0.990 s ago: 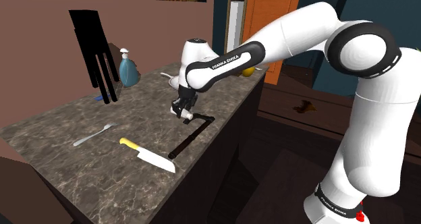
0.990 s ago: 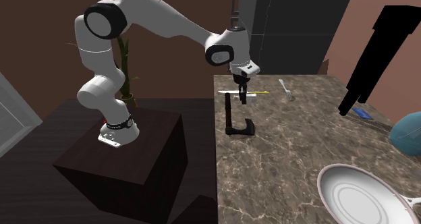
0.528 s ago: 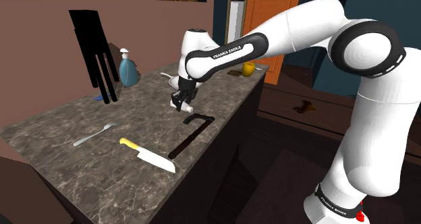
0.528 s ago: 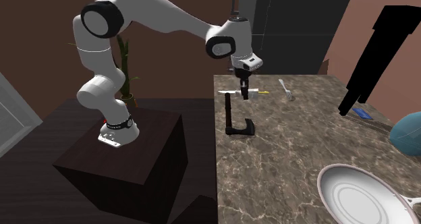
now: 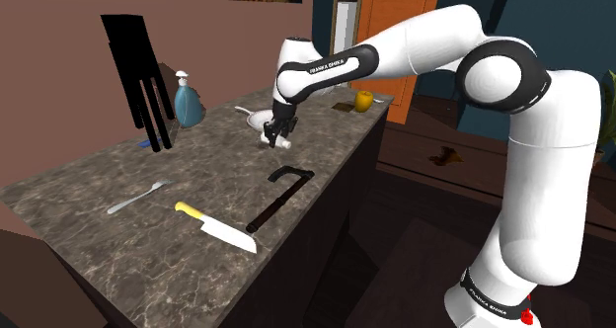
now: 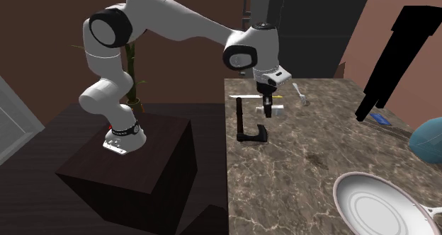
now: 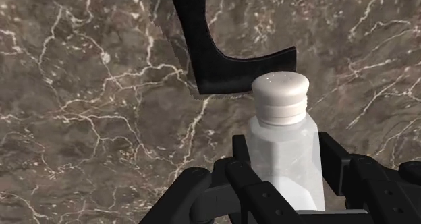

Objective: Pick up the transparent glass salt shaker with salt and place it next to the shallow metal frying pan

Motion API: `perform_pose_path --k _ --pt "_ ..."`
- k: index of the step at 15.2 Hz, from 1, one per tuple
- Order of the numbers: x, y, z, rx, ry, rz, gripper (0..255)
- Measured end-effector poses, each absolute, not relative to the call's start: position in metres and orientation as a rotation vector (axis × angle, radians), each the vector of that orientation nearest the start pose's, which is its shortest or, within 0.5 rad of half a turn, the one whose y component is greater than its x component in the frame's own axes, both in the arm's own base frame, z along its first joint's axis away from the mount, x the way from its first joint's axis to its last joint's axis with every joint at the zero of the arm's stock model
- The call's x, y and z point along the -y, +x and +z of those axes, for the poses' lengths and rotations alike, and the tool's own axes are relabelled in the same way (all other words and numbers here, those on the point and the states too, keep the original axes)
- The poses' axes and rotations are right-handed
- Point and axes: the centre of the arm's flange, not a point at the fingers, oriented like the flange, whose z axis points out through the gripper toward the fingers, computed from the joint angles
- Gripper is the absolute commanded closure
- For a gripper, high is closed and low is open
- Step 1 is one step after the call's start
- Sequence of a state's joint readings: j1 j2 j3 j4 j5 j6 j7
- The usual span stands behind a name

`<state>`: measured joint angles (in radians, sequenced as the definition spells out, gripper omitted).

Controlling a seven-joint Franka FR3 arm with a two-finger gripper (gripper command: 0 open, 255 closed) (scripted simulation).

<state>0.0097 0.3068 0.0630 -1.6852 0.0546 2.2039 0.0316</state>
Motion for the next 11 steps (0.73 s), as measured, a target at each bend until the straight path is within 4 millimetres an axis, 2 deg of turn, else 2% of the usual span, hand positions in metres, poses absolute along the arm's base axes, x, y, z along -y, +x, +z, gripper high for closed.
perform_pose_path --k 11 --pt "0.082 0.737 0.447 0.014 -3.048 -0.319 255"
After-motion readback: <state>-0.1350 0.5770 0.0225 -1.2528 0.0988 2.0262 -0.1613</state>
